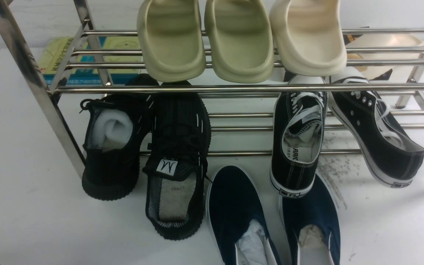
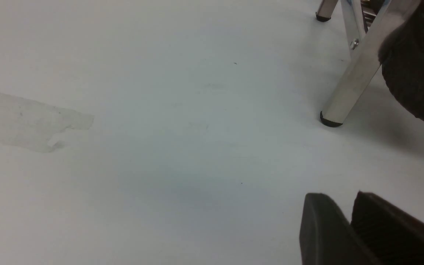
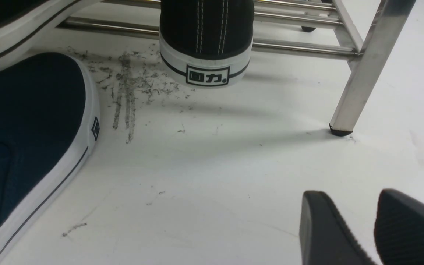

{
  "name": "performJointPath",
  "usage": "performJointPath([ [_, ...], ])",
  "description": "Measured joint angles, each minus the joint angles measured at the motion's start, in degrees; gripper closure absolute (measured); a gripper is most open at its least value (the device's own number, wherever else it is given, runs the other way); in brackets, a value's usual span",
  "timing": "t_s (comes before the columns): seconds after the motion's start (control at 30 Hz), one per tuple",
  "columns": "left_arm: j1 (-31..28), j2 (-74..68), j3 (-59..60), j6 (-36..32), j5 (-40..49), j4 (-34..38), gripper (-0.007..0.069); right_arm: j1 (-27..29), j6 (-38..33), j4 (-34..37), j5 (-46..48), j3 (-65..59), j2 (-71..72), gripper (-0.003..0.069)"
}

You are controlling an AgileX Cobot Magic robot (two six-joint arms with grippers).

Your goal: Take the shoes off the shelf with your hand on the white table.

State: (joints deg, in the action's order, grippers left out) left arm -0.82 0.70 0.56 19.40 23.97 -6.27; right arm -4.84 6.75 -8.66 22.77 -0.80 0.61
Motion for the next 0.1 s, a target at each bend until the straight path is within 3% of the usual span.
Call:
performJointPath([
  [0.1,0.00,0.00,0.00,0.00,0.00,0.00,0.0466,0.00,0.00,0.00,0.00,0.00,0.00,0.0421],
])
